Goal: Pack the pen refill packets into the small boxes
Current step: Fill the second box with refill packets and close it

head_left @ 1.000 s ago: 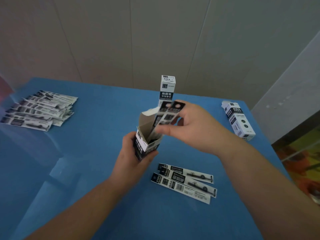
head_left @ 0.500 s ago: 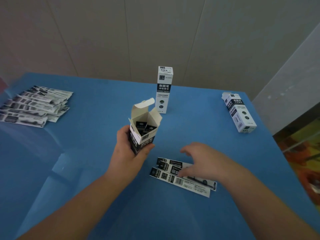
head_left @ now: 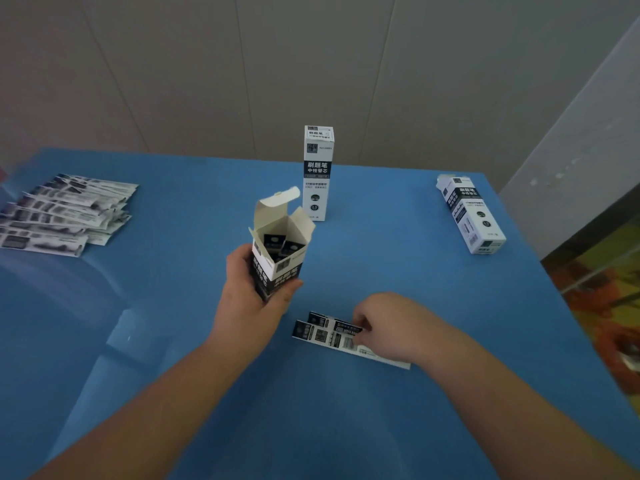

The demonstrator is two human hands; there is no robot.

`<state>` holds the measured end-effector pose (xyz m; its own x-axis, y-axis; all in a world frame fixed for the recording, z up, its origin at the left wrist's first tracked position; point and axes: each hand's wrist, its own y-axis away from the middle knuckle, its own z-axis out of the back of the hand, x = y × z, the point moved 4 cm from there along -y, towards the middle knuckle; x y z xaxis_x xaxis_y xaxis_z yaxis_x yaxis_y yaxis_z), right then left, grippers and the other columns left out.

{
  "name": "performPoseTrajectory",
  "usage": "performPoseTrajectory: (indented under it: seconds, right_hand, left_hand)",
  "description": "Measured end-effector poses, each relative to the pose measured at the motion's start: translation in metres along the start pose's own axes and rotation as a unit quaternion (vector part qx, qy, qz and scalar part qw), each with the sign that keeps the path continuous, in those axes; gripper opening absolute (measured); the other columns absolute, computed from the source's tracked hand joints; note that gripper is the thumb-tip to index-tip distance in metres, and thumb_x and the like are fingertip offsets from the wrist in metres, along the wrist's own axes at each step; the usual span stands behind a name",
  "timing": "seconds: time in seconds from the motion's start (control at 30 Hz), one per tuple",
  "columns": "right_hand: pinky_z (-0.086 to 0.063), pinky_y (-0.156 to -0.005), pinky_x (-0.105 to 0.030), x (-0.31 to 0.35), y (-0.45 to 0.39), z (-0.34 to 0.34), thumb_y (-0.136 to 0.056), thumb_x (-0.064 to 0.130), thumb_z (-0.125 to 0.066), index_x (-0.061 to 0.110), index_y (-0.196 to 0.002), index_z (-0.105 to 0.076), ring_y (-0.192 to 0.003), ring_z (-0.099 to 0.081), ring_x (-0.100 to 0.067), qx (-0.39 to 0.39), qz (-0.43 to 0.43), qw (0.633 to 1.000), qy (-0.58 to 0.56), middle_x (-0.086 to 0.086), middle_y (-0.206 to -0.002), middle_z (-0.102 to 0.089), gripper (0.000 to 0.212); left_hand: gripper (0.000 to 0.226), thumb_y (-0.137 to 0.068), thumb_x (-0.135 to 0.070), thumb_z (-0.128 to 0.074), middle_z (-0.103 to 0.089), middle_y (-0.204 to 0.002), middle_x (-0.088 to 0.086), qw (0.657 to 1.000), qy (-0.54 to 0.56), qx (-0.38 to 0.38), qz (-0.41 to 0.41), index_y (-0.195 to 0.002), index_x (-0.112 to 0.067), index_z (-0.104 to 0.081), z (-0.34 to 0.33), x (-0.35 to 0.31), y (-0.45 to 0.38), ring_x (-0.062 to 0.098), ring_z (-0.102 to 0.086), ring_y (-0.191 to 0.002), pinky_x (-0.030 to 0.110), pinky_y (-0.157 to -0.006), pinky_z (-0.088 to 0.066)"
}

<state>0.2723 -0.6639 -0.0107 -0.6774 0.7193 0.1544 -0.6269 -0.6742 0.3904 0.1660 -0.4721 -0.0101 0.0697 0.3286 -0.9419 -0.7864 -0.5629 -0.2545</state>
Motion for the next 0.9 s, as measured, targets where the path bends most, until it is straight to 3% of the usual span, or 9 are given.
performPoseTrajectory:
  seconds: [0.1, 0.27, 0.4, 0.5, 0.6, 0.73, 0.8, 0.9]
  right_hand:
    - [-0.044, -0.056, -0.032, -0.003, 0.000, 0.010, -0.092, 0.034, -0.061, 0.021, -0.077, -0.058, -0.073, -0.059, -0.021, -0.038, -0.010, 0.999, -0.019, 0.003, -0.074, -0.058, 0.020]
    - [-0.053, -0.058, -0.037, -0.012, 0.006, 0.040, -0.089, 0.032, -0.060, 0.020, -0.074, -0.060, -0.064, -0.062, -0.016, -0.117, -0.034, 0.989, -0.086, 0.002, -0.068, -0.063, 0.019]
    - [-0.054, -0.061, -0.028, -0.014, 0.017, 0.065, -0.086, 0.033, -0.071, 0.020, -0.081, -0.071, -0.065, -0.066, -0.007, -0.172, -0.032, 0.962, -0.208, 0.007, -0.072, -0.071, 0.014]
    - [-0.056, -0.069, -0.026, -0.010, 0.031, 0.081, -0.085, 0.025, -0.080, 0.022, -0.086, -0.077, -0.074, -0.072, -0.005, -0.208, -0.013, 0.901, -0.380, 0.011, -0.079, -0.077, 0.004]
    - [-0.063, -0.072, -0.029, 0.003, 0.048, 0.102, -0.084, 0.010, -0.080, 0.021, -0.083, -0.079, -0.078, -0.076, -0.012, -0.228, 0.071, 0.791, -0.563, 0.001, -0.087, -0.080, 0.011]
    - [-0.061, -0.072, -0.031, 0.021, 0.061, 0.129, -0.080, 0.011, -0.079, 0.017, -0.085, -0.080, -0.082, -0.077, -0.019, -0.257, 0.163, 0.682, -0.665, -0.004, -0.089, -0.080, 0.007]
    - [-0.061, -0.075, -0.034, 0.026, 0.063, 0.136, -0.085, 0.008, -0.074, 0.016, -0.087, -0.079, -0.083, -0.076, -0.020, -0.278, 0.184, 0.655, -0.679, -0.003, -0.089, -0.079, 0.010]
    - [-0.062, -0.078, -0.037, 0.033, 0.061, 0.144, -0.090, 0.004, -0.070, 0.013, -0.092, -0.076, -0.086, -0.075, -0.022, -0.318, 0.185, 0.645, -0.670, -0.003, -0.090, -0.079, 0.010]
  left_hand:
    - [0.064, -0.075, -0.032, -0.077, -0.060, -0.105, -0.036, 1.000, -0.002, 0.004, 0.005, -0.103, -0.075, -0.037, 0.000, -0.001, 0.000, -0.008, -0.063, -0.101, 0.007, -0.080, -0.048]
    - [0.063, -0.076, -0.035, -0.077, -0.061, -0.107, -0.034, 1.000, -0.005, 0.002, 0.008, -0.105, -0.075, -0.037, 0.000, -0.001, 0.001, -0.006, -0.063, -0.103, 0.007, -0.080, -0.048]
    - [0.061, -0.075, -0.040, -0.076, -0.062, -0.109, -0.032, 1.000, 0.000, 0.007, 0.011, -0.105, -0.074, -0.037, -0.001, 0.000, 0.002, -0.004, -0.064, -0.103, 0.010, -0.080, -0.050]
    - [0.061, -0.075, -0.038, -0.076, -0.062, -0.108, -0.033, 1.000, 0.002, 0.009, 0.012, -0.105, -0.074, -0.037, 0.000, 0.001, 0.001, -0.005, -0.064, -0.102, 0.010, -0.079, -0.050]
    - [0.062, -0.075, -0.039, -0.076, -0.061, -0.109, -0.035, 1.000, -0.003, 0.008, 0.013, -0.105, -0.074, -0.035, -0.001, 0.000, 0.001, -0.006, -0.063, -0.103, 0.009, -0.080, -0.049]
    - [0.057, -0.073, -0.051, -0.074, -0.060, -0.113, -0.032, 1.000, -0.005, 0.005, 0.010, -0.108, -0.072, -0.034, -0.001, -0.001, 0.002, -0.004, -0.062, -0.107, 0.015, -0.084, -0.050]
    - [0.056, -0.073, -0.053, -0.072, -0.061, -0.114, -0.029, 1.000, -0.002, 0.008, 0.010, -0.110, -0.069, -0.034, -0.001, -0.001, 0.004, -0.001, -0.063, -0.107, 0.025, -0.087, -0.051]
    - [0.055, -0.072, -0.054, -0.072, -0.060, -0.114, -0.031, 1.000, -0.007, 0.007, 0.006, -0.110, -0.069, -0.034, -0.001, -0.002, 0.005, -0.002, -0.063, -0.106, 0.027, -0.085, -0.051]
